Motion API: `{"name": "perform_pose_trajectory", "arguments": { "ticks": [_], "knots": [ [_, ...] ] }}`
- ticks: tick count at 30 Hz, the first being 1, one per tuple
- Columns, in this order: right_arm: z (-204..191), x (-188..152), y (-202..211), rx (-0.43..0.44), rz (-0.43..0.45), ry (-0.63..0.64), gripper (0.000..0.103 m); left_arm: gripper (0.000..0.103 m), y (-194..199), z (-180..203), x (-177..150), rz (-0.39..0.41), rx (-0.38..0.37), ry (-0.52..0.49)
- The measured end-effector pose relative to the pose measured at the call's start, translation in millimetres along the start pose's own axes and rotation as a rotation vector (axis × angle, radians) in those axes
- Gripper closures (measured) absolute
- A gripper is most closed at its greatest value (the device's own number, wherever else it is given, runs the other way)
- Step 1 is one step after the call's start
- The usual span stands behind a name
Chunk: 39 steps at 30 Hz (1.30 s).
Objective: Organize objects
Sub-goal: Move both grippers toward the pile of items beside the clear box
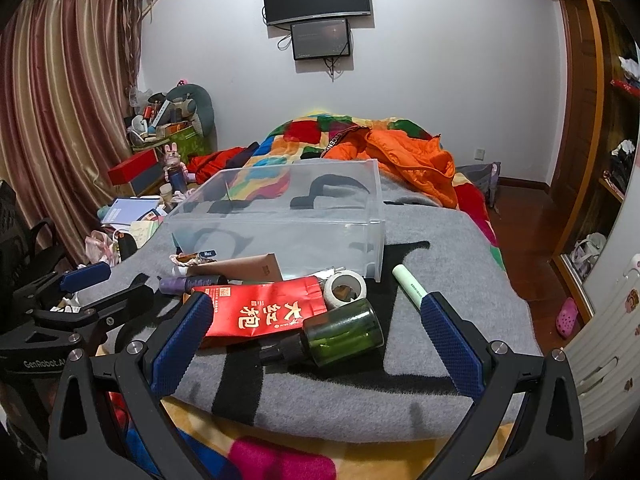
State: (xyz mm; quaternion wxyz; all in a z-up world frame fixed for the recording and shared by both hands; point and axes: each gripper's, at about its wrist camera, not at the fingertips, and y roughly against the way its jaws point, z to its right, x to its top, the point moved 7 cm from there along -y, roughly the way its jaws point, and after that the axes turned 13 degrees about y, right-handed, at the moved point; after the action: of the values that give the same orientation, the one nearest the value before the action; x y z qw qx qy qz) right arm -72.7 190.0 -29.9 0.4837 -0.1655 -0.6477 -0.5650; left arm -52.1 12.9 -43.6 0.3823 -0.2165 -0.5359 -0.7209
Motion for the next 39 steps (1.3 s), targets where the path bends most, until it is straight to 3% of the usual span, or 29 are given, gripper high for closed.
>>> {"name": "perform_pose_trajectory", "arguments": {
  "ticks": [39],
  "knots": [
    [-0.3, -11.1, -17.3, 0.030, -0.048, -0.018, 0.000, 0.000, -17.0, -16.4, -3.8, -0.044, 0.014, 0.043]
  ]
}}
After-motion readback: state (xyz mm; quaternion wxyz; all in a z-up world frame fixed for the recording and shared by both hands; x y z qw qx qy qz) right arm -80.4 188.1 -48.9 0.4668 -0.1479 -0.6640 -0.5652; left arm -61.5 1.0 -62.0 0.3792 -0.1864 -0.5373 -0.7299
